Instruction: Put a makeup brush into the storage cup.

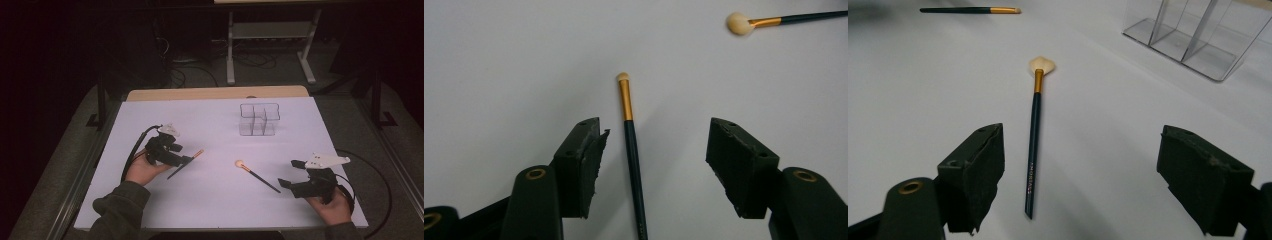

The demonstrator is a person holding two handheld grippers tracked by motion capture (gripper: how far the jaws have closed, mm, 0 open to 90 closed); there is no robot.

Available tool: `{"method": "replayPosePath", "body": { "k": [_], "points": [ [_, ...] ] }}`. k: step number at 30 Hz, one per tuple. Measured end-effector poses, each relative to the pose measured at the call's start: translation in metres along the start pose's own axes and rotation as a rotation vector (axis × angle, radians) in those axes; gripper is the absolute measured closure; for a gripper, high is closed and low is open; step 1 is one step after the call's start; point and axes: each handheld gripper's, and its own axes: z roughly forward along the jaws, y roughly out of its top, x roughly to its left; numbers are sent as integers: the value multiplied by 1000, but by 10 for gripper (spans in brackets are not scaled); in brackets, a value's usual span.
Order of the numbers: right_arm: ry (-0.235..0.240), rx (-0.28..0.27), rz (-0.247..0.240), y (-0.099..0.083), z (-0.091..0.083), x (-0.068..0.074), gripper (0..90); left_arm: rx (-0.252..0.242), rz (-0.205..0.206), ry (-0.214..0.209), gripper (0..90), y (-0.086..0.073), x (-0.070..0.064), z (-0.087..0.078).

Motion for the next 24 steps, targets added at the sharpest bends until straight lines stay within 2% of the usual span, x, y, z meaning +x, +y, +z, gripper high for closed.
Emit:
{"method": "replayPosePath", "body": {
  "k": [1, 4, 5, 6, 7, 13, 24],
  "points": [
    [0, -1, 0, 0, 0, 0, 185, 21, 6, 2, 405, 1, 2, 4],
    [1, -1, 0, 0, -1, 0, 185, 19, -9, 4, 421, 2, 2, 7],
    [1, -2, 0, 0, -1, 0, 185, 39, 8, 2, 432, 3, 4, 7],
    [1, -2, 0, 0, -1, 0, 185, 27, -9, 4, 432, 3, 3, 9],
    [2, -2, 1, 0, -1, 0, 185, 42, 2, 4, 450, 3, 5, 10],
    [5, -2, -1, 0, -1, 0, 185, 63, 4, 11, 495, 2, 7, 19],
    [-2, -6, -9, 0, -3, 0, 185, 95, -8, 5, 579, -2, 9, 33]
  ]
}}
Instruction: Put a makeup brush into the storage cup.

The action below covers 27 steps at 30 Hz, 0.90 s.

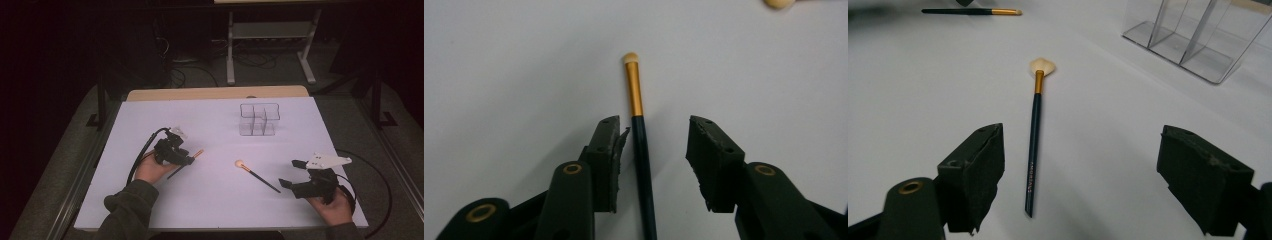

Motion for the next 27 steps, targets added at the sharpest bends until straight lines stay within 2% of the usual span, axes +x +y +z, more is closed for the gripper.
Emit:
{"method": "replayPosePath", "body": {
  "k": [3, 6, 7, 12, 13, 17, 22, 27],
  "points": [
    [0, 2, 2, 0, -1, 0, 185, 15, 2, 1, 604, 0, 1, 2],
    [0, 0, 0, 0, -1, 0, 186, 3, 4, 10, 634, 0, 0, 4],
    [-1, -1, -1, 0, -1, 0, 185, 22, 10, 12, 634, 0, 0, 5],
    [0, -2, -1, 0, -1, 0, 188, 47, 5, 17, 661, -1, 1, 9],
    [-1, -5, -4, 0, -2, 0, 189, 33, -12, 17, 680, -1, -1, 10],
    [-1, -4, -5, 0, -2, 0, 190, 61, 17, 38, 708, 0, -2, 12],
    [0, -6, -8, 0, -2, 1, 191, 66, 30, 72, 748, 0, -5, 13],
    [2, -4, -7, 1, -1, 1, 191, 68, 33, 78, 777, 0, -5, 13]
  ]
}}
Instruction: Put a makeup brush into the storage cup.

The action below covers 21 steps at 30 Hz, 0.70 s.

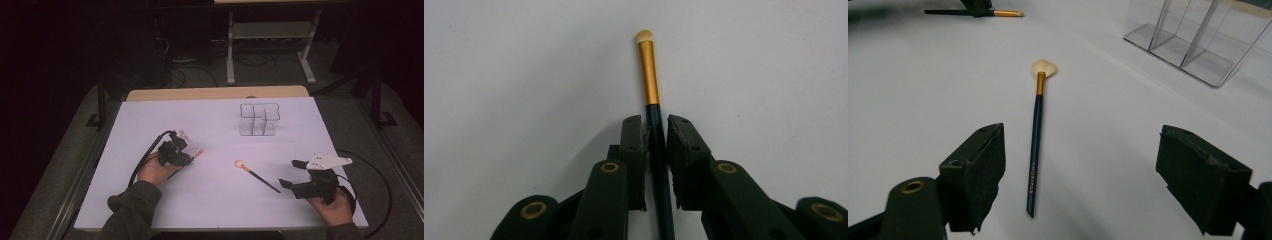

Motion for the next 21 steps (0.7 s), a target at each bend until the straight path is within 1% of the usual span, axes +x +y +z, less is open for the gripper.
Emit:
{"method": "replayPosePath", "body": {
  "k": [6, 10, 16, 17, 21],
  "points": [
    [1, 1, -1, 0, 0, 0, 191, -2, -1, 1, 818, 0, 2, 0],
    [1, 1, -1, 0, 0, 0, 191, -7, 0, 4, 822, 0, 1, 1],
    [1, 3, -7, 0, 0, 0, 191, -1, 0, -2, 829, 0, 3, 0],
    [2, 4, -3, 0, 0, 0, 191, 7, -1, -7, 829, 0, 3, -1],
    [4, 4, -4, 0, 1, 0, 191, -2, -10, -11, 830, 0, 3, 0]
  ]
}}
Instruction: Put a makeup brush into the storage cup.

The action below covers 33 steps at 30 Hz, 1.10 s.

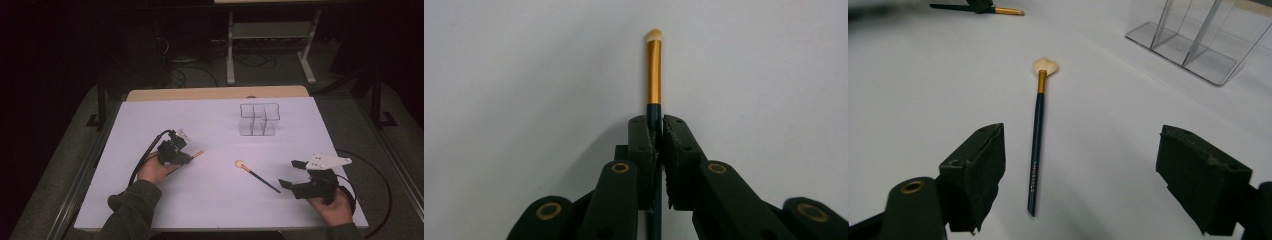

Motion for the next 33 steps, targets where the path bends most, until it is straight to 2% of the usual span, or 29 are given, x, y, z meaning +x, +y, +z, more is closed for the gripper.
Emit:
{"method": "replayPosePath", "body": {
  "k": [8, 9, 14, 21, 22, 24, 25, 27, 33],
  "points": [
    [3, 10, 5, 1, 2, 1, 191, 8, 4, -5, 831, 0, 2, -1],
    [2, 9, -6, 1, 2, 1, 191, 11, 4, -9, 831, -1, 2, -2],
    [3, 13, -9, 1, 3, 1, 191, -6, -9, -13, 832, -1, 2, -3],
    [5, 14, -9, 1, 4, 2, 191, 6, 12, -23, 832, -1, 3, -5],
    [4, 17, -10, 1, 4, 2, 191, -5, -1, -27, 832, -1, 2, -4],
    [5, 20, -7, 1, 5, 2, 190, -4, -2, -29, 833, -1, 1, -5],
    [6, 20, -7, 1, 5, 2, 190, 6, 15, -31, 832, -1, 2, -7],
    [9, 22, -9, 1, 5, 2, 189, -12, 5, -36, 832, 0, 0, -8],
    [26, 23, -1, 3, 8, 5, 187, -32, 32, -60, 832, 1, -6, -17]
  ]
}}
